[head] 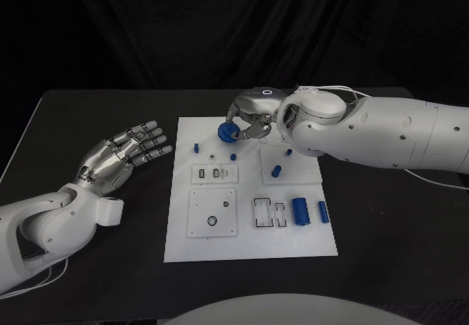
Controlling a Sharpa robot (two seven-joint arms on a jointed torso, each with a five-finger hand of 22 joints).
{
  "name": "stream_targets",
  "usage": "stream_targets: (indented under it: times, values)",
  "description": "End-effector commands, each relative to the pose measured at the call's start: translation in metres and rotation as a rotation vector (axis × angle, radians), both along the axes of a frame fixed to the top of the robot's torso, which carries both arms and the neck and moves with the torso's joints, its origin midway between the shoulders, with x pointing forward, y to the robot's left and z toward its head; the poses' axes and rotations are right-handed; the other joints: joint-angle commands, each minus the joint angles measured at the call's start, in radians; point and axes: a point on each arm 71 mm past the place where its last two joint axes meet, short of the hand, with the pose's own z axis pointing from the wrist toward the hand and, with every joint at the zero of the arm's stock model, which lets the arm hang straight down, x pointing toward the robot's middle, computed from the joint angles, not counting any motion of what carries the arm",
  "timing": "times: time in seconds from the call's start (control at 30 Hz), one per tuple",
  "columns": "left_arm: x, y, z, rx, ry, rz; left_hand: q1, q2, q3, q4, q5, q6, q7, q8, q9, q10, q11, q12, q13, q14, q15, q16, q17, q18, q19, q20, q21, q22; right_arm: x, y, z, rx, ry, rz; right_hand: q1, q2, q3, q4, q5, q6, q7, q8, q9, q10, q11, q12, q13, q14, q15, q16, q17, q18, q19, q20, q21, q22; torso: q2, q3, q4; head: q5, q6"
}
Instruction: Assemble the parts on the task board
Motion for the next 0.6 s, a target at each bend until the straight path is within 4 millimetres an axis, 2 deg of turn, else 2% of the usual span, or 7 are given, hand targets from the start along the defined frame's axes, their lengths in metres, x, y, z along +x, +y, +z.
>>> stream_targets:
  times: [0.03, 0.13, 0.37, 0.6]
  values:
    - [-0.0002, -0.0006, 0.0057, -0.048, -0.065, 0.009, -0.01, -0.001, 0.004, 0.001, -0.005, -0.001, 0.009, 0.002, 0.001, -0.001, 0.009, 0.004, -0.002, -0.003, 0.004, 0.002, -0.001, 0.0, -0.005, 0.002, -0.005, -0.001, 0.0014, 0.0043, -0.0044, -0.032, 0.027, -0.003, 0.001, 0.009, 0.008, -0.001, -0.014, 0.05, -0.063, 0.184, 0.263, 0.017, 0.009, -0.004, 0.194, 0.068, 0.001, -0.002, 0.21, 0.01, -0.002, 0.004, -0.005, 0.097, 0.0, 0.0004, -0.0001, -0.002, -0.001]
    - [0.0, -0.0011, 0.0056, -0.048, -0.065, 0.007, -0.01, -0.001, 0.004, 0.001, -0.005, -0.001, 0.009, 0.002, 0.001, -0.001, 0.009, 0.004, -0.002, -0.003, 0.004, 0.002, -0.001, 0.0, -0.005, 0.002, -0.005, -0.001, 0.002, 0.0071, -0.0058, -0.038, 0.032, -0.009, 0.0, 0.01, 0.012, -0.002, -0.023, 0.04, -0.058, 0.177, 0.264, 0.011, 0.013, -0.006, 0.19, 0.065, 0.004, -0.005, 0.207, 0.012, -0.006, 0.006, -0.011, 0.093, 0.0, -0.0002, 0.0011, -0.003, -0.003]
    - [0.0004, -0.0014, 0.0055, -0.048, -0.064, 0.007, -0.01, -0.001, 0.004, 0.001, -0.005, -0.001, 0.009, 0.002, 0.001, -0.001, 0.009, 0.004, -0.002, -0.003, 0.004, 0.002, -0.001, 0.0, -0.005, 0.002, -0.005, -0.001, 0.0052, 0.0073, -0.0083, -0.055, 0.044, -0.036, -0.001, 0.01, 0.02, -0.006, -0.032, 0.023, -0.049, 0.159, 0.262, -0.007, 0.021, -0.013, 0.179, 0.058, 0.011, -0.014, 0.198, 0.016, -0.018, 0.012, -0.026, 0.084, 0.0, 0.0003, -0.0017, -0.001, -0.005]
    - [0.0002, -0.0034, 0.0055, -0.052, -0.063, -0.001, -0.01, -0.001, 0.007, 0.0, -0.005, -0.001, 0.009, 0.002, 0.001, -0.001, 0.009, 0.004, -0.002, -0.003, 0.004, 0.002, -0.001, -0.001, -0.005, 0.002, -0.005, -0.001, 0.0065, 0.0057, -0.0112, -0.073, 0.06, -0.057, -0.012, 0.01, 0.037, -0.006, -0.061, -0.026, -0.032, 0.098, 0.241, -0.059, 0.029, -0.033, 0.145, 0.037, 0.018, -0.043, 0.173, 0.026, -0.05, 0.022, -0.067, 0.061, 0.0, 0.0012, -0.0018, -0.001, -0.007]
